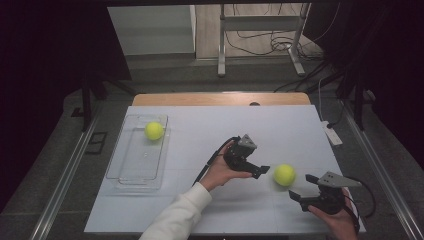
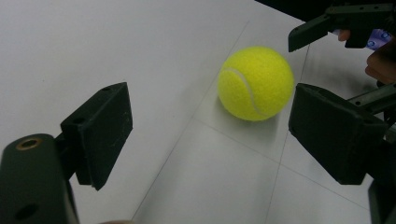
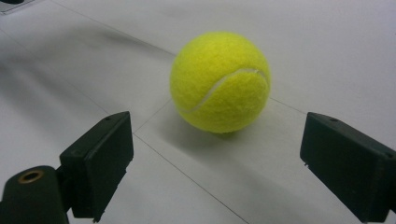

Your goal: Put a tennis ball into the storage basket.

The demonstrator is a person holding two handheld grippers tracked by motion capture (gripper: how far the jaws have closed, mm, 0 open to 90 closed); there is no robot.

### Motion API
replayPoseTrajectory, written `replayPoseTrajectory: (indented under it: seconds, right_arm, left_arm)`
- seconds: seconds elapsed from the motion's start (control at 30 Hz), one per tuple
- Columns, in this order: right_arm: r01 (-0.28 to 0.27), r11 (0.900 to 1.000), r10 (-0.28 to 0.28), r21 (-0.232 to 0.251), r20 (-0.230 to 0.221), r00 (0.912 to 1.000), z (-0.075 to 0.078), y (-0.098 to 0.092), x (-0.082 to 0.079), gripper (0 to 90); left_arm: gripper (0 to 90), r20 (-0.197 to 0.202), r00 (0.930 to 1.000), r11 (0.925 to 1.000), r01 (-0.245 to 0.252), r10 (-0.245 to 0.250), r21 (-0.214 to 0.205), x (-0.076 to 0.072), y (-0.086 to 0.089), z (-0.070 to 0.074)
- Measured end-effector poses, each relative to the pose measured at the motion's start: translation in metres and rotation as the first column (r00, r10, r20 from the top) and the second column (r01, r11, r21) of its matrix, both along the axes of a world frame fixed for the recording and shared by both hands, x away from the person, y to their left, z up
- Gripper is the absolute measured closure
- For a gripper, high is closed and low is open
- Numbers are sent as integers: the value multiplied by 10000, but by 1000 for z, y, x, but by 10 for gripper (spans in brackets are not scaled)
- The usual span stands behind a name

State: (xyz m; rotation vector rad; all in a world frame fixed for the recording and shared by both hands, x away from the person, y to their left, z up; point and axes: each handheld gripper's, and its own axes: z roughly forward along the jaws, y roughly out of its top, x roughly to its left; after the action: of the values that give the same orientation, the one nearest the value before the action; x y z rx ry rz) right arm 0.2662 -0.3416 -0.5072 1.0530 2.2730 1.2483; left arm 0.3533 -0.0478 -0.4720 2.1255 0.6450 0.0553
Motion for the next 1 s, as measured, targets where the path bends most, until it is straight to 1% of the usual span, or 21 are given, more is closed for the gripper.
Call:
replayPoseTrajectory:
  seconds: [0.1,0.63,1.0]
  right_arm:
    - [16,10000,-16,-74,11,10000,0,1,0,100]
    - [-26,9999,26,-103,-1,10000,0,1,0,100]
    - [-28,9999,27,-132,-21,10000,0,1,-1,100]
  left_arm:
    - [146,-30,10000,10000,20,-19,8,0,-2,-1]
    - [146,-130,9997,9998,193,-192,83,3,-16,-4]
    - [145,-214,9993,9993,322,-317,215,5,-26,-8]
